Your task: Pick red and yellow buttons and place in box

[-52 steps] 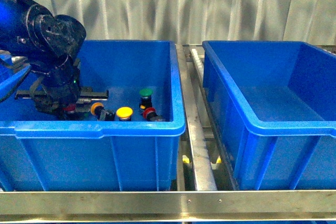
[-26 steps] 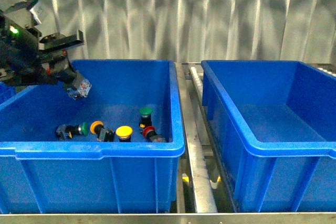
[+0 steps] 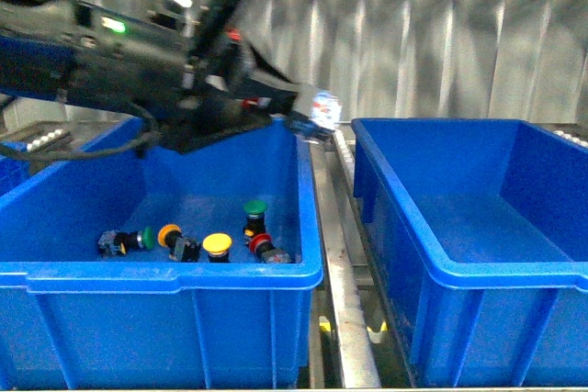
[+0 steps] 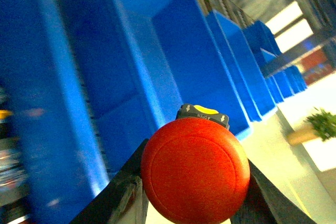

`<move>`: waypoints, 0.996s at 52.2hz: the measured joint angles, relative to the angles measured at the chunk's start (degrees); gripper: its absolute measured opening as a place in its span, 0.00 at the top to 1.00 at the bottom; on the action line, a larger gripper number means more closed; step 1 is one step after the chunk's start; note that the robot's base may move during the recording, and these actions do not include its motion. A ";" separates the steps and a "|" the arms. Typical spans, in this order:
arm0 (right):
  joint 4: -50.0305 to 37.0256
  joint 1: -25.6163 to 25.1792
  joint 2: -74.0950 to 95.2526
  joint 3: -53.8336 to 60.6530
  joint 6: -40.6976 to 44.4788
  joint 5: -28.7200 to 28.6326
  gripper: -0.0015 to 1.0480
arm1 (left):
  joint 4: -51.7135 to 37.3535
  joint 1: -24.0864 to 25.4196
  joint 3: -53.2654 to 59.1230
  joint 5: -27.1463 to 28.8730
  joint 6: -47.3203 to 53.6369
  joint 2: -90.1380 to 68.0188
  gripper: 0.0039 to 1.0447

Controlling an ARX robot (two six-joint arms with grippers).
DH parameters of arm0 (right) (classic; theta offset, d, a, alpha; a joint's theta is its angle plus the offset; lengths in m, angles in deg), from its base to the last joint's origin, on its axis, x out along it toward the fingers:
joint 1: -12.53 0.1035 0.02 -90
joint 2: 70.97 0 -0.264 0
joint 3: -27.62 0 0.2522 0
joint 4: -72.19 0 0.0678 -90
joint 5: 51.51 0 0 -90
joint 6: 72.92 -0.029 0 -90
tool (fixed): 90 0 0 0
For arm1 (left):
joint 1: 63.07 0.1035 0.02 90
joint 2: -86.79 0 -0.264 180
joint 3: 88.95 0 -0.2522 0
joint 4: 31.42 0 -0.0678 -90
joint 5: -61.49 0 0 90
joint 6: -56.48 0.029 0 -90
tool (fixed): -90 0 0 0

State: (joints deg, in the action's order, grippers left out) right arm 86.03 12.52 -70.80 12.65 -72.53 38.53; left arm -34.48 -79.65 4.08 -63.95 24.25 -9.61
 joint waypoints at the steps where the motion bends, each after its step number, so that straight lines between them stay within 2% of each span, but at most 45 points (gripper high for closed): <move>1: 0.00 0.00 0.00 0.00 0.00 0.00 0.06 | -0.42 -0.48 -0.37 -0.33 -0.26 -0.66 0.70; 7: 0.00 0.00 0.00 0.00 0.00 0.00 0.06 | -4.15 -4.39 -6.40 -3.21 -2.23 -8.31 0.70; 17: 0.00 0.00 0.00 0.00 0.00 0.00 0.06 | -6.45 -6.40 -17.27 -5.05 -4.55 -18.40 0.70; 26: 0.00 0.00 0.00 0.00 0.00 -0.02 0.06 | -2.89 -8.11 -24.39 -5.11 -3.65 -24.17 0.70; 42: 0.00 0.00 0.00 0.00 0.00 -0.04 0.06 | 1.66 -10.34 -30.42 -5.07 -2.14 -27.47 0.70; 43: -0.70 -0.28 0.33 0.02 -1.25 -1.16 0.06 | 1.95 -10.32 -30.69 -5.07 -2.03 -27.47 0.70; 46: -11.37 -0.98 6.67 -0.26 -9.27 -7.04 0.06 | 2.80 -10.12 -31.23 -4.98 -1.29 -27.43 0.70; 49: -20.55 0.94 13.88 -1.22 -13.22 -5.40 0.06 | 4.24 -9.92 -31.41 -5.05 -0.50 -27.43 0.70; 52: -28.15 3.43 20.11 -2.40 -13.49 -5.35 0.06 | 5.68 -9.84 -31.82 -5.16 0.22 -27.43 0.70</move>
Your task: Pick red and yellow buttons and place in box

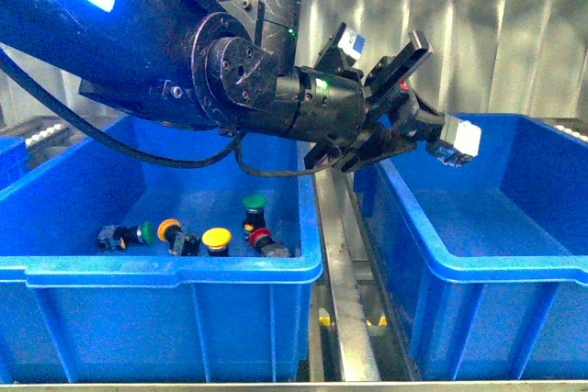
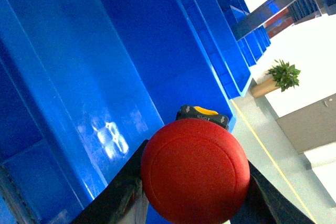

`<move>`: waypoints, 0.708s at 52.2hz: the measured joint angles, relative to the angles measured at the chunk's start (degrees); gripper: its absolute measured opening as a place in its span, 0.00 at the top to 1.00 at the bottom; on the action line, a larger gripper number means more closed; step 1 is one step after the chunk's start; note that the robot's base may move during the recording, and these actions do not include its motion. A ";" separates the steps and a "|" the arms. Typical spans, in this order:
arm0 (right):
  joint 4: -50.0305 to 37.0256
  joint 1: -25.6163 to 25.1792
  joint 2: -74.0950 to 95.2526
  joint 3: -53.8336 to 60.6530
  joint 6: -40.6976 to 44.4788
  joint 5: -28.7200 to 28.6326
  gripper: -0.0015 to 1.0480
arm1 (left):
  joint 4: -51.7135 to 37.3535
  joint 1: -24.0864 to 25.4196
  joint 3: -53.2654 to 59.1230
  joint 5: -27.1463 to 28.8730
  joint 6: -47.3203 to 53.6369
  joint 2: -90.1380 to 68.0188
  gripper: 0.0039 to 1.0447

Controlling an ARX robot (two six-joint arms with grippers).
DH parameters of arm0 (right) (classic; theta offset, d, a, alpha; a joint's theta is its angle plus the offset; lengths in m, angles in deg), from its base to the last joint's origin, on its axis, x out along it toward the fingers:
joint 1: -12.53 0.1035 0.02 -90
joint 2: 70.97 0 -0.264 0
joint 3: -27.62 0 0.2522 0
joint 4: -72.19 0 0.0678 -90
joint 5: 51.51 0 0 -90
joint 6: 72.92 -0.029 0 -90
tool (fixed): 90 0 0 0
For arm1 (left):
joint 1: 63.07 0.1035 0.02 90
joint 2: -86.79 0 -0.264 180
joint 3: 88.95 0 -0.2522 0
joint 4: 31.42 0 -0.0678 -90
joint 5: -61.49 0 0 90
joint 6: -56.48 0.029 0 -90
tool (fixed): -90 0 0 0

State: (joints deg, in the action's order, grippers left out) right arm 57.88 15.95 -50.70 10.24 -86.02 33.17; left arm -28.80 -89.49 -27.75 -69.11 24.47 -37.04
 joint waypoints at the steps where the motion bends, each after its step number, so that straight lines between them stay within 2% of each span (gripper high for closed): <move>1: -2.71 1.01 2.25 -0.70 0.11 -0.26 0.06 | 0.26 0.00 -0.15 -0.04 0.17 0.00 0.70; 7: -11.93 3.34 12.26 -6.95 0.55 -3.37 0.06 | 1.62 -0.02 -1.29 -0.31 1.33 0.00 0.70; 11: -9.88 1.27 18.08 -13.86 -3.30 -3.48 0.06 | 1.95 -0.11 -1.99 -0.44 1.95 0.07 0.70; 19: 1.64 -6.64 29.77 -28.68 -20.15 -4.26 0.06 | 2.62 -0.11 -2.58 -0.39 2.71 0.17 0.70; 22: 5.99 -9.18 33.86 -34.12 -30.32 -4.94 0.06 | 3.61 -0.15 -2.86 -0.31 3.26 0.17 0.70; 29: 10.82 -11.58 38.14 -41.94 -47.17 -4.96 0.06 | 4.48 -0.44 -3.63 -0.04 3.98 0.17 0.70; 37: 15.15 -11.65 39.91 -45.11 -60.83 -2.84 0.06 | 5.27 -1.05 -5.18 0.00 4.55 0.17 0.70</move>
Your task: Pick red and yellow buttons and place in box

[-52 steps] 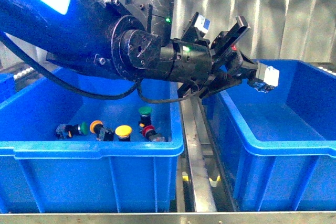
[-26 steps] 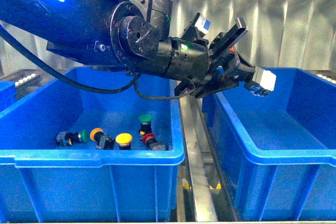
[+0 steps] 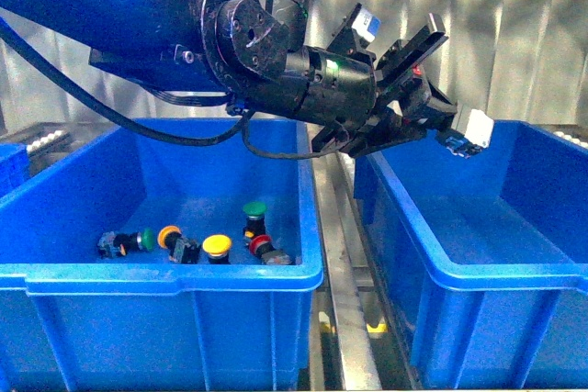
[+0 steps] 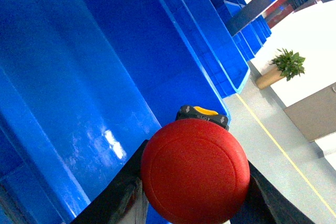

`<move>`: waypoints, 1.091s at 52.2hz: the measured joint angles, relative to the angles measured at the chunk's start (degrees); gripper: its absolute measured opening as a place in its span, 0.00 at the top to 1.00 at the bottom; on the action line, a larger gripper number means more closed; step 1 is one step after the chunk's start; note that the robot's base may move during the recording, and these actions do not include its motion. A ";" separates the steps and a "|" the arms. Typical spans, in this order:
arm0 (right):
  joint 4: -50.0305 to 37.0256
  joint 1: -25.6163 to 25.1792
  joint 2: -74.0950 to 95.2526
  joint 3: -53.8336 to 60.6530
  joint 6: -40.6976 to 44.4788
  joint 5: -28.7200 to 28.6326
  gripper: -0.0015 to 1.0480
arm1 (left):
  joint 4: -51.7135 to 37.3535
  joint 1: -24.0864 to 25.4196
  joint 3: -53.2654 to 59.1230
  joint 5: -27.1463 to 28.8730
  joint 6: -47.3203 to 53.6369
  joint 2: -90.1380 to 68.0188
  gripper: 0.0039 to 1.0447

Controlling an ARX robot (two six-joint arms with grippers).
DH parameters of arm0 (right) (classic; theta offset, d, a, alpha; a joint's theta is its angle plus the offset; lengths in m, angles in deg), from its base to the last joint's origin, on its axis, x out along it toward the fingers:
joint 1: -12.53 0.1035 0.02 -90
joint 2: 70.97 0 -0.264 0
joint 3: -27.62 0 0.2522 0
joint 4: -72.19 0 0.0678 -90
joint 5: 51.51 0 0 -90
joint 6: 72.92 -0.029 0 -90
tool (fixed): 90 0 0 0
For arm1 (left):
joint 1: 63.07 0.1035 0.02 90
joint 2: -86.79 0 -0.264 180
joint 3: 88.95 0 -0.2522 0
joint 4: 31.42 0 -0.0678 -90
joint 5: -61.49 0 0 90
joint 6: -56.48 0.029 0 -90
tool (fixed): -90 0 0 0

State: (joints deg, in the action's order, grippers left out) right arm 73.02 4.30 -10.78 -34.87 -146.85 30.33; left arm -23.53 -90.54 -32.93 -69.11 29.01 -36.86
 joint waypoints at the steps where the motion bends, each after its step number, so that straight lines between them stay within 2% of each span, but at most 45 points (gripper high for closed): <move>1: 0.35 0.11 0.13 -0.07 -0.70 0.24 0.06 | 0.20 -0.09 -0.26 -0.02 0.13 0.00 0.70; 11: 5.05 4.79 3.08 -0.13 -9.33 3.10 0.06 | 3.13 -1.25 -3.54 -0.11 1.60 -0.09 0.70; 27: 4.15 12.11 7.06 -3.15 -12.59 5.84 0.06 | 7.41 -2.69 -10.05 -0.22 3.21 -2.08 0.70; 37: 2.99 12.17 9.66 -5.33 -12.70 6.25 0.06 | 8.15 -3.45 -10.43 -0.35 3.45 -3.28 0.70; 57: 0.24 8.39 15.56 -5.53 -12.90 7.13 0.06 | 9.07 -5.20 -10.23 -0.90 3.43 -3.54 0.70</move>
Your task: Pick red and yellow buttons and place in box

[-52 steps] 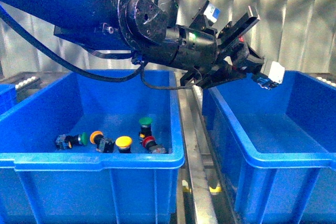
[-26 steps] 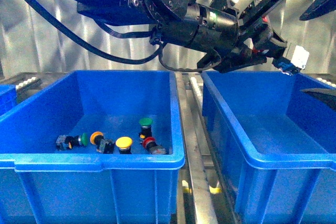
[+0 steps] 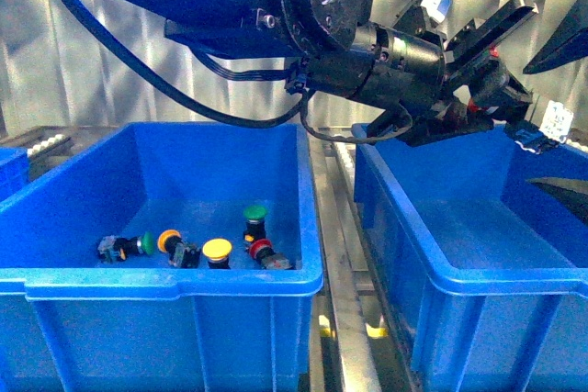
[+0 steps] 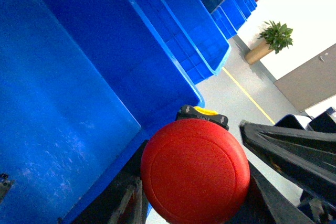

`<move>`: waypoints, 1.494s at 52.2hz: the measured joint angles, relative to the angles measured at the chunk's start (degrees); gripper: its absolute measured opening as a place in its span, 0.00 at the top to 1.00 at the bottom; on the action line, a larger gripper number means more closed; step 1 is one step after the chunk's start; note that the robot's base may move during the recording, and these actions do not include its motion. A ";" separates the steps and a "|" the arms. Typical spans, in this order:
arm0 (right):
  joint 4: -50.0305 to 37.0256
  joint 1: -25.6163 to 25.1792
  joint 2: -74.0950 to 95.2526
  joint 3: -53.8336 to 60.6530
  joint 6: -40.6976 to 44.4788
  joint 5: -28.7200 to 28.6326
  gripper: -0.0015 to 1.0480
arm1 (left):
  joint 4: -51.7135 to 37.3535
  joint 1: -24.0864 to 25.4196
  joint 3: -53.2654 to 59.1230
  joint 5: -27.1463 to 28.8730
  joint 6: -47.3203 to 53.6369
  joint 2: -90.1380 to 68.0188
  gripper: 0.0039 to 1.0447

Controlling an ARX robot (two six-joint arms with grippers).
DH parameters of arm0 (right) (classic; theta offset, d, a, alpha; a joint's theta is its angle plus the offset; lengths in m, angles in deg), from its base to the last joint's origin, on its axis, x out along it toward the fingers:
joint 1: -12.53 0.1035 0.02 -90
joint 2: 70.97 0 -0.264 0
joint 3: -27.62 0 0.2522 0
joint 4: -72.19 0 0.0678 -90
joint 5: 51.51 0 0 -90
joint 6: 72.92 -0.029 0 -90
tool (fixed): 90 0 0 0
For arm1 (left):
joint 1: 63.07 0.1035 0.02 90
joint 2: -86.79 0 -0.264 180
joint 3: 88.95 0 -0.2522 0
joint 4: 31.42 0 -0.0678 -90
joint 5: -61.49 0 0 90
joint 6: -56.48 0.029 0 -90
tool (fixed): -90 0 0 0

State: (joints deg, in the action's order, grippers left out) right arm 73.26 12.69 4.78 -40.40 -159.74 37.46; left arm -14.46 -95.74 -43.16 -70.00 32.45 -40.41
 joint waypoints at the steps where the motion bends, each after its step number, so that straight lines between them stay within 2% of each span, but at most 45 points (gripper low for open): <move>1: -0.02 -0.24 0.22 0.00 -0.02 0.02 0.06 | 0.00 -0.07 0.13 -0.02 0.00 0.00 0.70; 25: -0.87 -4.83 2.29 0.00 -2.23 -0.46 0.06 | -0.07 -0.87 3.54 0.72 -0.24 0.52 0.70; 62: -0.70 -5.92 2.86 -2.14 -5.05 -1.29 0.07 | 1.70 -2.75 2.38 -0.17 -0.70 1.27 0.70; 64: -0.55 -5.92 2.86 -2.14 -5.16 -1.29 0.09 | 1.75 -2.78 2.27 -0.28 -0.70 1.27 0.70; 72: 0.42 -6.27 2.86 -2.14 -5.35 -1.33 0.37 | 1.84 -3.17 1.84 -0.57 -0.81 0.98 0.70; 78: 0.92 -6.49 2.99 -2.14 -5.57 -1.33 0.53 | 2.01 -3.26 1.31 -0.72 -0.87 0.61 0.70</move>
State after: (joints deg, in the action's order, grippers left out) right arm 74.18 6.20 7.77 -42.54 -165.32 36.12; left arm -12.45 -99.00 -41.85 -70.73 31.57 -39.79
